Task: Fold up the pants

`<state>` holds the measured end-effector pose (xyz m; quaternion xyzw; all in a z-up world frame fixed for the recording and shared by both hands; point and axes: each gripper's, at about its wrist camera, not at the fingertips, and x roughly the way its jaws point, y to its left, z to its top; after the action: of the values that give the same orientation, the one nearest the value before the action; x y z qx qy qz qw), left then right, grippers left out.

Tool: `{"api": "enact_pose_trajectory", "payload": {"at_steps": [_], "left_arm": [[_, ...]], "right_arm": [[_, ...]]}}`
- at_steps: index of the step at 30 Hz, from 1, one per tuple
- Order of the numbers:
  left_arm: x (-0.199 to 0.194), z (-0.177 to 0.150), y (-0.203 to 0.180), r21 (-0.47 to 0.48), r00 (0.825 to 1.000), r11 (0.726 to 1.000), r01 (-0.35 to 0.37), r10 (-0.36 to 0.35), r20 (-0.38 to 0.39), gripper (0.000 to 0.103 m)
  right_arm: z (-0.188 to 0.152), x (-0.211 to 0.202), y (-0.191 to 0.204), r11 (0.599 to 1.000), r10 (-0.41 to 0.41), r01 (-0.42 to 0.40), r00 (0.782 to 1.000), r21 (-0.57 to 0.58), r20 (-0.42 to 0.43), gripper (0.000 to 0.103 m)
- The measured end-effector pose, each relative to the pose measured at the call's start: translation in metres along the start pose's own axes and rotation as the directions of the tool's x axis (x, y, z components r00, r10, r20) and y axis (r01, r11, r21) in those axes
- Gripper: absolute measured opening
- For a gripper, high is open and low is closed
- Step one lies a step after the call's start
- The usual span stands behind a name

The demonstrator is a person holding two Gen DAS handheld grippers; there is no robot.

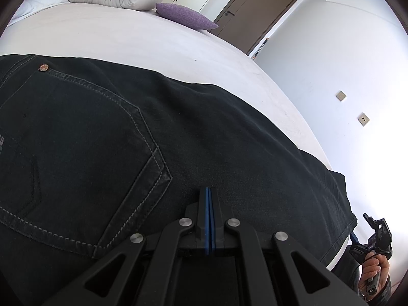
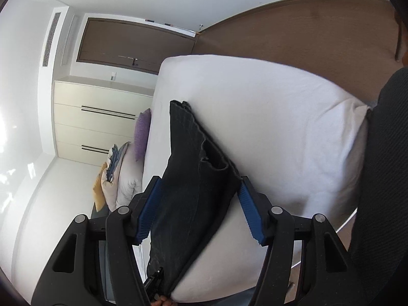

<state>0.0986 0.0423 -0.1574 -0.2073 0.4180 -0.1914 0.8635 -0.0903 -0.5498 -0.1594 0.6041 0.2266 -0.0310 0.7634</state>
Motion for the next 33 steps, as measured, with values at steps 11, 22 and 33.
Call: {"api": "enact_pose_trajectory", "payload": {"at_steps": [11,22,33], "left_arm": [[0.0,0.0,0.0,0.0,1.0,1.0,0.0,0.0,0.0,0.004],[-0.002,0.002,-0.001,-0.001,1.0,1.0,-0.002,0.002,0.004,0.004],[0.003,0.008,-0.073,-0.026,0.993,0.993,0.114,-0.114,-0.02,0.1]], "right_arm": [[0.011,0.041,0.008,0.999,0.014,-0.015,1.0,0.045,0.005,0.029],[-0.03,0.075,0.113,0.841,-0.222,0.209,0.975,-0.499,0.034,0.007],[-0.192,0.158,0.155,0.244,-0.415,0.205,0.905,-0.948,0.089,0.007]]}}
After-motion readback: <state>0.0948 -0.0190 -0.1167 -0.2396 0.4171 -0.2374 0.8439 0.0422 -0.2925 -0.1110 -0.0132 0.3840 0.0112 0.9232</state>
